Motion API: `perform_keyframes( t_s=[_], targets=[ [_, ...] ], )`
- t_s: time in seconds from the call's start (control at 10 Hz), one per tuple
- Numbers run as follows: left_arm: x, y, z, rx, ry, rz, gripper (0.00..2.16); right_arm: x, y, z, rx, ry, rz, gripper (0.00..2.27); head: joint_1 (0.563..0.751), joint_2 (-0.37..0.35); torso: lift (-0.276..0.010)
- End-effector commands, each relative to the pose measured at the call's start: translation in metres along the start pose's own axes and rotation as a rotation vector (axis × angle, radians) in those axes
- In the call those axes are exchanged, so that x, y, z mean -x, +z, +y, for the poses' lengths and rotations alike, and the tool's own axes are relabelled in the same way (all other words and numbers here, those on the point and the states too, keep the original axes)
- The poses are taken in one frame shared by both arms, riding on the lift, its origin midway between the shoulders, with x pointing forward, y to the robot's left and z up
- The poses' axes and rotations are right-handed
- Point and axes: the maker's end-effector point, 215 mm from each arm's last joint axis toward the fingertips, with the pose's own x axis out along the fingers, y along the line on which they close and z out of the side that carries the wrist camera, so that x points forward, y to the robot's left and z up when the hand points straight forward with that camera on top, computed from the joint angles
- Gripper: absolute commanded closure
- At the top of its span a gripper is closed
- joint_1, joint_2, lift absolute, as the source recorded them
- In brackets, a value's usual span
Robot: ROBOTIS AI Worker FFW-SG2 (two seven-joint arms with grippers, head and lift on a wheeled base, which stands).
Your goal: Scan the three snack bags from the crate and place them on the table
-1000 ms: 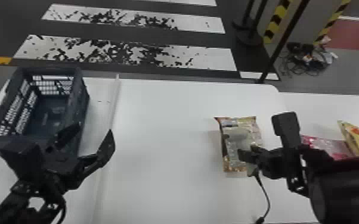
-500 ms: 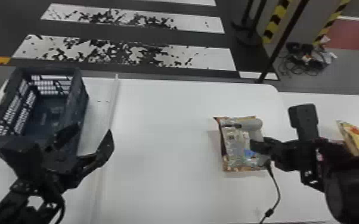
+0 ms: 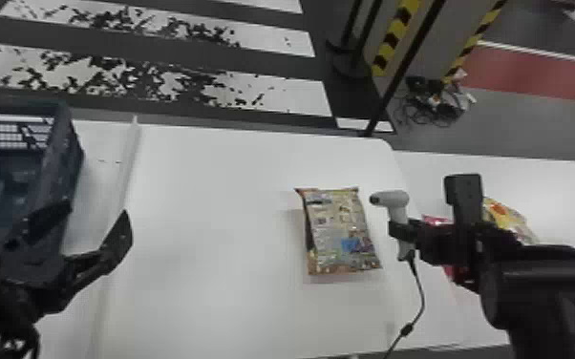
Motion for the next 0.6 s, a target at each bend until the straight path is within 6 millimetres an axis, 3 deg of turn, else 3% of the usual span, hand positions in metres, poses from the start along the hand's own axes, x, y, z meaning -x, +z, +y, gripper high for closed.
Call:
perform_keyframes(
  t_s=[0.0, 0.5],
  targets=[
    [0.001, -0.002, 0.000, 0.001, -0.001, 0.003, 0.08, -0.012, -0.010, -0.024, -0.014, -0.023, 0.019, 2.25, 0.695, -0.281, -0.062],
    [0.001, -0.004, 0.000, 0.001, -0.001, 0.008, 0.08, -0.041, -0.040, -0.057, -0.024, -0.053, 0.063, 2.26, 0.695, -0.348, -0.062]
  ],
)
